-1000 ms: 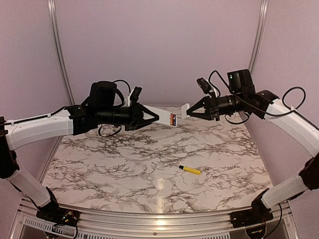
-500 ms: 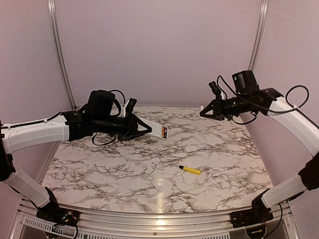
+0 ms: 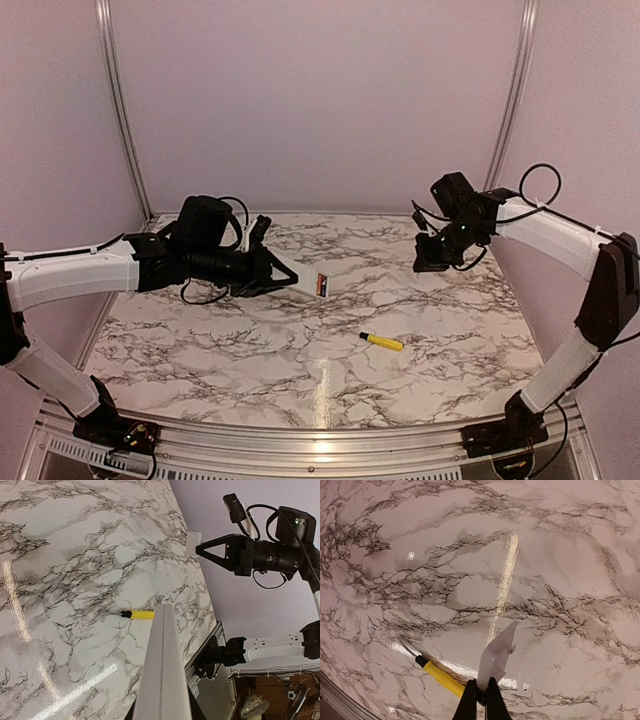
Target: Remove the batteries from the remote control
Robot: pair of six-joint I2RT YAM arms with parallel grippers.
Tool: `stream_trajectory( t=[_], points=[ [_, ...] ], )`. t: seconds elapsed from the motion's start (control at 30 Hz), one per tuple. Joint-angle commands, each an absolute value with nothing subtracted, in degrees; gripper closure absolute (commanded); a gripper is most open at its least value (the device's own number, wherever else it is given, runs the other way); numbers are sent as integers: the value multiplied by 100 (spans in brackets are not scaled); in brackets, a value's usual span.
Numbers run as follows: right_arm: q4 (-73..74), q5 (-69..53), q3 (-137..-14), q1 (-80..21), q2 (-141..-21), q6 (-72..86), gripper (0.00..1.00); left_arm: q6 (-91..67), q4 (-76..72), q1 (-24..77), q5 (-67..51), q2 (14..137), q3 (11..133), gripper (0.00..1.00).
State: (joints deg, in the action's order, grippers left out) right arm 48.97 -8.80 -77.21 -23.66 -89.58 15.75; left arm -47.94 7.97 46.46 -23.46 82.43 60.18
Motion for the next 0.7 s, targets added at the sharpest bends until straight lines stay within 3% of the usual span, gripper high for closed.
stream_trajectory(
  t=[0.0, 0.23, 0.67],
  points=[
    [4962, -384, -7556, -2330, -9391, 1457, 100, -4737, 750, 4649, -2370, 8068, 5848, 100],
    [4761, -120, -7389, -2329, -10109, 1498, 100, -4788, 628, 4647, -2390, 8011, 5537, 100],
    [4145, -677, -6983, -2422, -10926, 1411, 97, -5158, 61, 4658, -2440, 7806, 4686, 100]
  ],
)
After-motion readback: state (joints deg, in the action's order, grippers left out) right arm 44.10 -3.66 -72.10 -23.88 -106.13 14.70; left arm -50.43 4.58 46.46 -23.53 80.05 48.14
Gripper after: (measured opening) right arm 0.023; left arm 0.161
